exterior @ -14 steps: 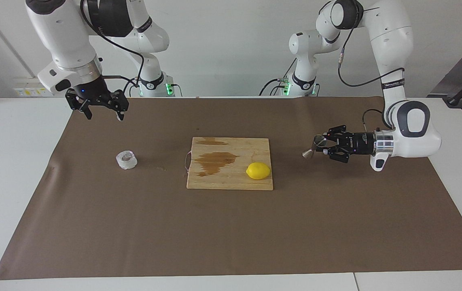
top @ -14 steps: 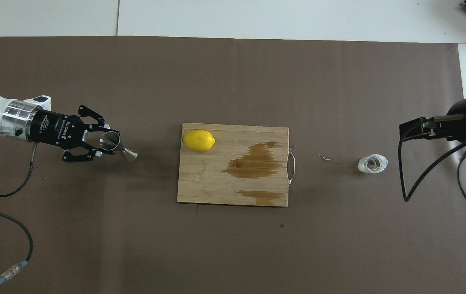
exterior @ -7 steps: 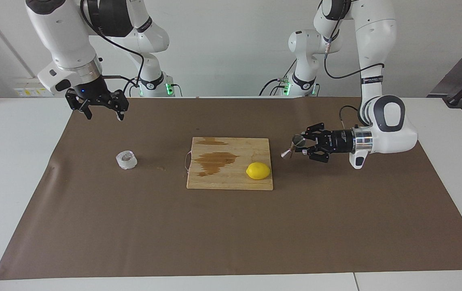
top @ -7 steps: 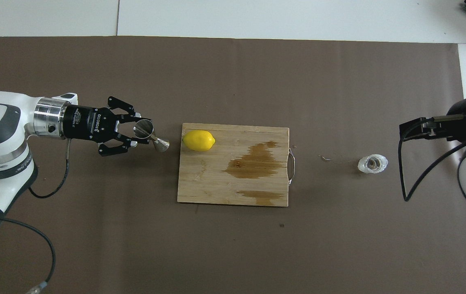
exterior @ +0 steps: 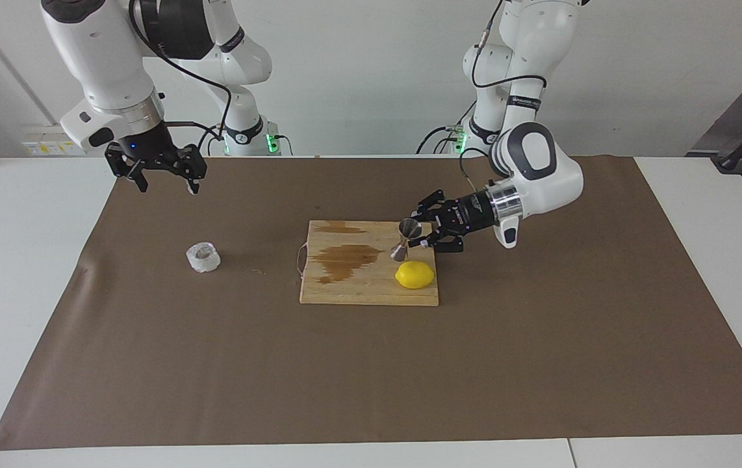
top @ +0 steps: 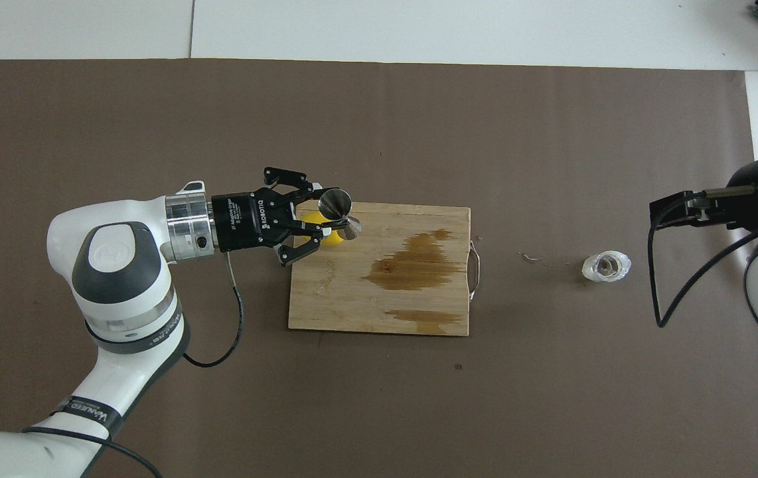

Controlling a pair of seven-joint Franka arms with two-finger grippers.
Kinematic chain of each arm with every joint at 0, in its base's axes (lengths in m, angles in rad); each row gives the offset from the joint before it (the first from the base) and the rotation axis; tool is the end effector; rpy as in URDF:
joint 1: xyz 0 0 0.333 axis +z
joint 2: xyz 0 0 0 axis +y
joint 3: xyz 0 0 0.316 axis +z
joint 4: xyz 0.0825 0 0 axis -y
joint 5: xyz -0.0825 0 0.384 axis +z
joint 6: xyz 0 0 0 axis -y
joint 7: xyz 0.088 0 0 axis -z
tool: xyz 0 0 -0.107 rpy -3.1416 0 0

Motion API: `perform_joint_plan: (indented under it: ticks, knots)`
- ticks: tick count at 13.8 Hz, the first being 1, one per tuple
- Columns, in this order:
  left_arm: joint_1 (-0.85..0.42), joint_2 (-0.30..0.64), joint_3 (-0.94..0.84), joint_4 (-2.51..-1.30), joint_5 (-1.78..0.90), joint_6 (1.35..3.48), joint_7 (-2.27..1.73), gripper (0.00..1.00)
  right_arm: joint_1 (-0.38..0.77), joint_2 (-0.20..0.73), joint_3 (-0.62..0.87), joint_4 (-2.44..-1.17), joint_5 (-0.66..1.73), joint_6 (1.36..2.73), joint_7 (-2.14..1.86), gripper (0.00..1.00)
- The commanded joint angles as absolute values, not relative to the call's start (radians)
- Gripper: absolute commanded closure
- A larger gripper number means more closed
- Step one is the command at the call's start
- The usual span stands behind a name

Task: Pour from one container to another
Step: 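Lift the metal cup with the left gripper over the cutting board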

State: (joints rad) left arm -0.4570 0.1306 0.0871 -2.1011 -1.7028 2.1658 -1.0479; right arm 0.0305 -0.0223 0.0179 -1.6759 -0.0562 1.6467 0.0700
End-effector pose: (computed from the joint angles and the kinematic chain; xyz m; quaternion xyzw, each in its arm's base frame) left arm 0.5307 -0.2487 0.3874 0.4776 0.6367 -0.4085 0.4468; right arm 0.5518 0.0212 0.5938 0.9996 -0.0086 -0.0018 0.0284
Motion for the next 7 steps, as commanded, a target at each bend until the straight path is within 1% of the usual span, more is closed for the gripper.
perform_joint_plan:
  ticks: [1,5,7]
  knots:
    - [-0.601,0.083,0.104,-2.167,-1.891,2.371,-0.975,1.0,0.014,-0.048,0.026,-1.706,-0.029,1.663,0.074,0.0]
    - [-0.765,0.103,0.104,-2.168,-2.109,2.574,-0.891,1.0,0.014,-0.049,0.026,-1.706,-0.029,1.651,0.072,0.0]
    - [-0.805,0.118,0.095,-2.158,-2.164,2.649,-0.832,1.0,0.017,-0.048,0.026,-1.706,-0.029,1.652,0.072,0.0]
